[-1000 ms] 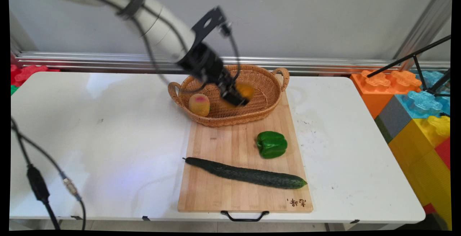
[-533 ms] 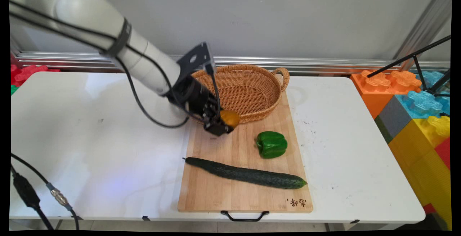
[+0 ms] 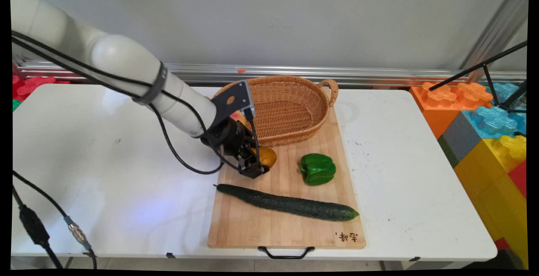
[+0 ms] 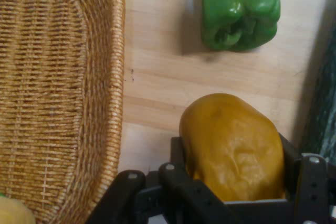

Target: Place the picked object on the cutting board

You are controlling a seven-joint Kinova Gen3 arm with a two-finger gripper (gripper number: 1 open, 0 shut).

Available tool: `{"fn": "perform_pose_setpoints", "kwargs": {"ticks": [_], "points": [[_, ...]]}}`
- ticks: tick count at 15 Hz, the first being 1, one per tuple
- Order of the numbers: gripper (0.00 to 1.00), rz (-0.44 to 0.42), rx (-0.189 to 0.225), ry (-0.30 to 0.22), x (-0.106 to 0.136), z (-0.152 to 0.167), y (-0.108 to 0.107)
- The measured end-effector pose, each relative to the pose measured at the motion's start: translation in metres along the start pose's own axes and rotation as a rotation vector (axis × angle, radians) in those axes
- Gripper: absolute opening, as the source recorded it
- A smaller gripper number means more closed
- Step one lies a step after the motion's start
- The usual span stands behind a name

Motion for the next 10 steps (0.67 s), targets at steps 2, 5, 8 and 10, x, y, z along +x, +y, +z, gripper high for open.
{"fn": "perform_pose_setpoints", "kwargs": {"ticks": [2, 5, 8, 10], "points": [[0.00, 0.002, 0.005, -0.003, -0.002, 0.010, 0.001], [0.00, 0.004, 0.007, -0.006, -0.002, 0.021, 0.003], [0.00, 0.002, 0.007, -0.010, 0.003, 0.030, 0.004], [0.00, 0.003, 0.007, -0.016, 0.007, 0.036, 0.004]]}}
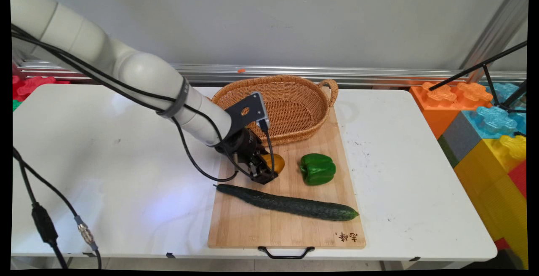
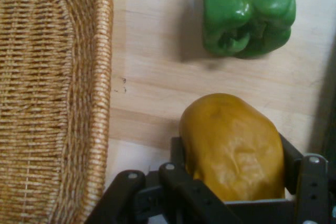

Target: Place the picked object on the cutting board

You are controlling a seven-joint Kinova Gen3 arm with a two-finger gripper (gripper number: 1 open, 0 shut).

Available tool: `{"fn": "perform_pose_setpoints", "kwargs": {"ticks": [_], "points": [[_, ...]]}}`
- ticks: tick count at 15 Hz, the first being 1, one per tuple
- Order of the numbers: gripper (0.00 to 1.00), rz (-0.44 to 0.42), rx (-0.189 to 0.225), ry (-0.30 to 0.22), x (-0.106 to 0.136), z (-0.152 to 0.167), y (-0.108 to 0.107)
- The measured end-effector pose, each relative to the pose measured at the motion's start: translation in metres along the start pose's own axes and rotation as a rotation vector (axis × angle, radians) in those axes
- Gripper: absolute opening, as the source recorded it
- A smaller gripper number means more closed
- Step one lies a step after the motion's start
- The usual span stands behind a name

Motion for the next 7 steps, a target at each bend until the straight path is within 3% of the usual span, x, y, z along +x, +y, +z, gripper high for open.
{"fn": "perform_pose_setpoints", "kwargs": {"ticks": [3, 4, 7], "points": [[0.00, 0.000, 0.000, -0.010, 0.006, 0.006, 0.000], [1.00, 0.000, 0.000, -0.012, 0.007, 0.007, 0.000], [1.00, 0.000, -0.009, -0.019, 0.013, 0.011, 0.002]]}}
